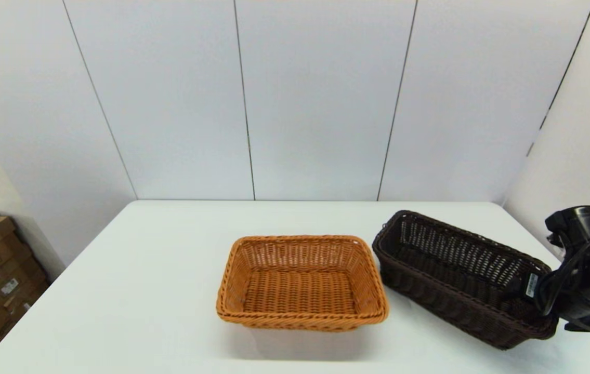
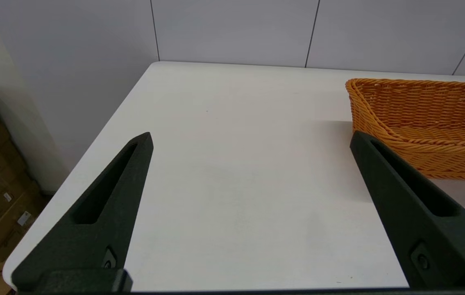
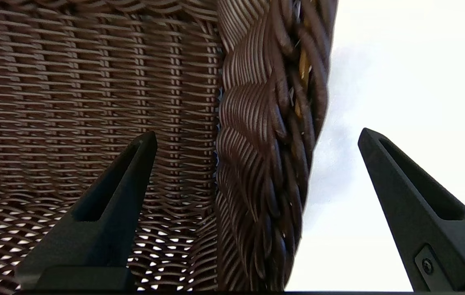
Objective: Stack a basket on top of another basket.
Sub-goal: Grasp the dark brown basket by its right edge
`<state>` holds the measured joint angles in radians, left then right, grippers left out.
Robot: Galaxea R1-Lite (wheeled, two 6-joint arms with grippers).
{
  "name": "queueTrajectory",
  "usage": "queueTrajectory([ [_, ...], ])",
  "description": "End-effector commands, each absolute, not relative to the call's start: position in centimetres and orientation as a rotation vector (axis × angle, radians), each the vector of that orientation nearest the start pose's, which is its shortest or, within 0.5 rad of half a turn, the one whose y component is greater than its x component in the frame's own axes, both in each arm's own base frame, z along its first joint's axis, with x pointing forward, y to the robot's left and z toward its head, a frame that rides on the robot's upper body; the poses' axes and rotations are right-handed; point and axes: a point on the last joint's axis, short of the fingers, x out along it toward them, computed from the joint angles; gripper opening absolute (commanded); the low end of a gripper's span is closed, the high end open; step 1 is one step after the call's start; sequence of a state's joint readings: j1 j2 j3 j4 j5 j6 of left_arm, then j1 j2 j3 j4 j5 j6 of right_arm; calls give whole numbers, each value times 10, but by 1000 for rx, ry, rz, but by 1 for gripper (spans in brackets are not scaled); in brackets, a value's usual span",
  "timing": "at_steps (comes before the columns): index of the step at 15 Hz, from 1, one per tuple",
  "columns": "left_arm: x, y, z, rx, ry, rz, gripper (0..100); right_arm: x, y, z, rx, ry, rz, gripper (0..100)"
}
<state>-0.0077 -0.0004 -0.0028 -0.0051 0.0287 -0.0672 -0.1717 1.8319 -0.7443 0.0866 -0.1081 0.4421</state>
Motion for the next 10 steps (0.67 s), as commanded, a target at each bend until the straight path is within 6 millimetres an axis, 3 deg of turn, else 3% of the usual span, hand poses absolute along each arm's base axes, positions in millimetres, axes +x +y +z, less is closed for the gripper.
queueTrajectory([
  [1, -23, 1, 77, -68, -11, 21, 100, 263, -47, 70, 426, 1122, -508, 100],
  [2, -23, 1, 77, -68, -11, 21, 100, 263, -48, 71, 429, 1120, -510, 0],
  [10, -23, 1, 77, -68, -11, 21, 100, 266, -49, 70, 437, 1118, -517, 0],
])
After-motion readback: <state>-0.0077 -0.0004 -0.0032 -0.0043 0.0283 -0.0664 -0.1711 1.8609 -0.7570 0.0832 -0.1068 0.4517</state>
